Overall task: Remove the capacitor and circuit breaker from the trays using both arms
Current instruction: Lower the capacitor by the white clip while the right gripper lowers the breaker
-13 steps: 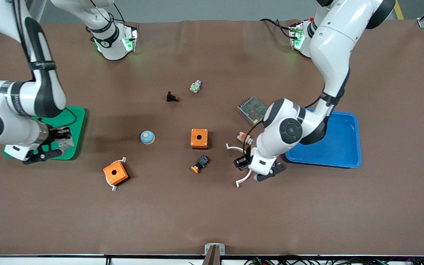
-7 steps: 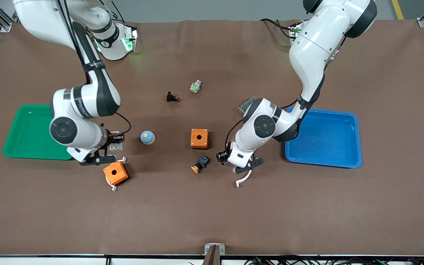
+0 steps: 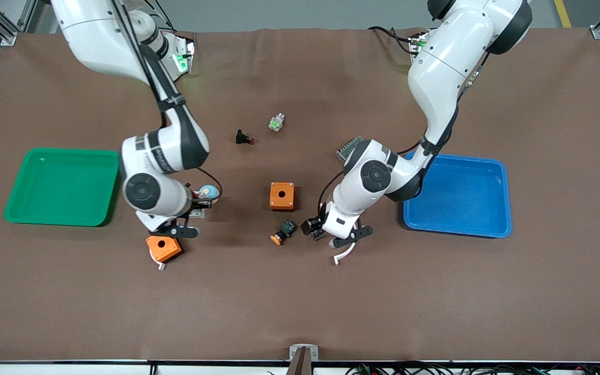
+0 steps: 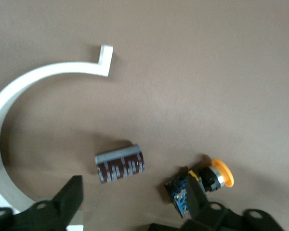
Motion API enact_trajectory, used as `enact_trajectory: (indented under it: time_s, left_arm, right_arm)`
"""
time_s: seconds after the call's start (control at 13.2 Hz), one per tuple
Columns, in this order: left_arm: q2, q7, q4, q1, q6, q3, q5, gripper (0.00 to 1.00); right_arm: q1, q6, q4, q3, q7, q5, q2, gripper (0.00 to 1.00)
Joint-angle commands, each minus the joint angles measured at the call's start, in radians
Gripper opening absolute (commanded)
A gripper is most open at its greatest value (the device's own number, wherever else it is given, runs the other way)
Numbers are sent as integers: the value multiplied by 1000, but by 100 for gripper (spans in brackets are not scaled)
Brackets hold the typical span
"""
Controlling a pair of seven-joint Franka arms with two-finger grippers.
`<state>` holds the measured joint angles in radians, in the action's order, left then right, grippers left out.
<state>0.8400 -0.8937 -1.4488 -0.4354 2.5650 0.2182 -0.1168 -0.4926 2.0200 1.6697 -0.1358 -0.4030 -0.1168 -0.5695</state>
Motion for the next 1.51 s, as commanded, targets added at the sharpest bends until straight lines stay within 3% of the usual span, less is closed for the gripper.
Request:
enact_trajectory:
  time_s: [0.0,0.23,0.45,0.53,0.61,0.68,0.98,1.21,1.44]
  left_arm:
    - [-38,4,5,4,-11,-48,-3,99]
    - [-132,7,5,11,-213,-123,61,99]
    - [-220,44,5,78,-342,-134,80,99]
    - [-254,74,7,102,-385,-135,78,99]
    - [-287,122,5,136,-428,-132,80,99]
    - [-315,175,5,156,-478,-132,78,99]
    - [-427,448,5,268,-716,-137,80,100]
    - [-481,641,5,334,-820,-134,143,100]
    - [-527,781,-2,405,-882,-131,143,100]
  right_arm:
    - [-29,-14,-100,-11,-80,-58,-76,1]
    - [-61,23,-113,-11,-94,-141,-118,1]
    - [-90,78,-113,-13,-138,-150,-145,5]
    - [-92,79,-113,-11,-140,-152,-148,24]
    - [-87,79,-113,-13,-138,-150,-147,65]
    - [-87,74,-113,-13,-137,-149,-142,100]
    - [-64,-11,-107,-27,-140,-139,-45,100]
    - [-52,-148,-84,-119,-123,-115,126,100]
    - [-34,-194,10,-143,-56,24,302,100]
